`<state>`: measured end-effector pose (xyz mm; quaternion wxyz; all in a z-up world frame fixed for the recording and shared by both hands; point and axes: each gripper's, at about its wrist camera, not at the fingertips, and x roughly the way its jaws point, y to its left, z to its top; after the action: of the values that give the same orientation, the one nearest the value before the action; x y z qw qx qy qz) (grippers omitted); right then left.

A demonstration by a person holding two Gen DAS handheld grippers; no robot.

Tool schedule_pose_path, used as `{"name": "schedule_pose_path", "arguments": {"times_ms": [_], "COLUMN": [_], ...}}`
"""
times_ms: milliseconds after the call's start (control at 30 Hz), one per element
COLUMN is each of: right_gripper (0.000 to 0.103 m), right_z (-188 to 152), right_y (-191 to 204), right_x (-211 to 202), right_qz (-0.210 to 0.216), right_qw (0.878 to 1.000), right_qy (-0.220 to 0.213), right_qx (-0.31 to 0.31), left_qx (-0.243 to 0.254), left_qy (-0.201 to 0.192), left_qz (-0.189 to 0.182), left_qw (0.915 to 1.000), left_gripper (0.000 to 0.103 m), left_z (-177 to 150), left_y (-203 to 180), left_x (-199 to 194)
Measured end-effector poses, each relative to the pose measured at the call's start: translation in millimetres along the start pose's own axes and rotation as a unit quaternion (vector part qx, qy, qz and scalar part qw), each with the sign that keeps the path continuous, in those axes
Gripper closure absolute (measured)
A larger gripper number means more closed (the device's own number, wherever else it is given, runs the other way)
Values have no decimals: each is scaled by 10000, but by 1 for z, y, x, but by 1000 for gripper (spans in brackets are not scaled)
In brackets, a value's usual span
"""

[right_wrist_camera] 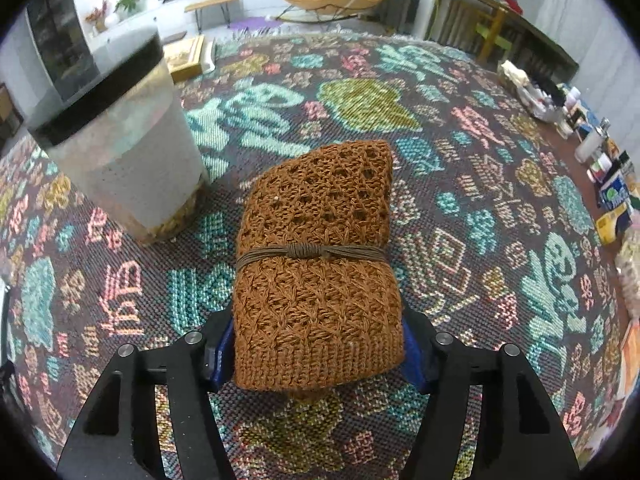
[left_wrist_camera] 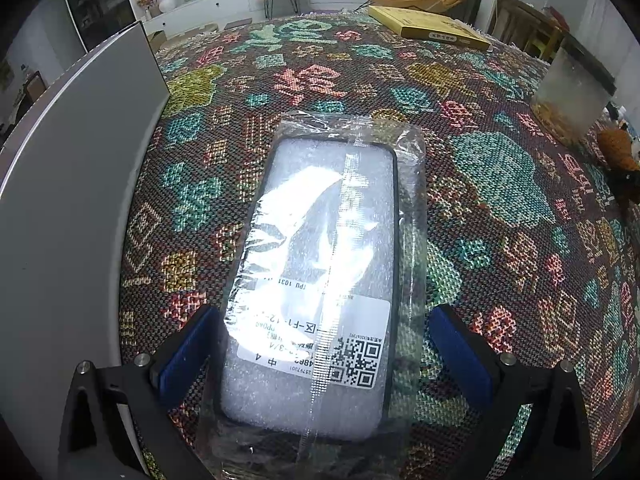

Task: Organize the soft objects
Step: 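Carry the package over the white box with the left tool while the right tool carries the knit bundle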

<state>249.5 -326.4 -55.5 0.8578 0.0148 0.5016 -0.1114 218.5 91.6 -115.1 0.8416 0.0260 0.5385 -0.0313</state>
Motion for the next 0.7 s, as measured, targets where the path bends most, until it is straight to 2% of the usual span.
{"name": "schedule_pose_path", "arguments": {"times_ms": [67,133,233,333,433,500,567,633,700], "right_gripper": [37,37,37,37,37,37,37,37,37], "right_z": [-1,-2,-5,-6,-5,-6,-9,-13,-21], "right_y": [-4,-10,-23,-32,-23,1,40,86,147], "right_x": [-11,-24,-43,-66,-97,-123,-155,-183,-211], "right_qz": [68,57,37,22,123,252,604,1140,1848], "right_qw": [9998,9995,9990,9983,9974,9960,9916,9838,9691], "right_qy": [-144,-255,-352,-493,-687,-852,-1034,-1149,-1201], "right_qx": [117,169,276,323,175,-136,-488,-775,-1104], "left_qx": [-13,-106,-224,-355,-509,-589,-645,-707,-822], "left_qy": [-230,-238,-449,-728,-982,-1160,-1330,-1477,-1581], "left_qz": [-29,-207,-479,-807,-1158,-1316,-1290,-1070,-707], "left_qw": [9997,9994,9976,9934,9871,9827,9806,9807,9815], "left_gripper": [27,27,28,28,27,27,27,27,27], "left_z": [-1,-1,-7,-13,-14,-19,-25,-36,-49], "left_y": [2,3,2,0,8,22,43,70,104], "left_x": [-8,-11,-27,-56,-93,-122,-148,-173,-194]}}
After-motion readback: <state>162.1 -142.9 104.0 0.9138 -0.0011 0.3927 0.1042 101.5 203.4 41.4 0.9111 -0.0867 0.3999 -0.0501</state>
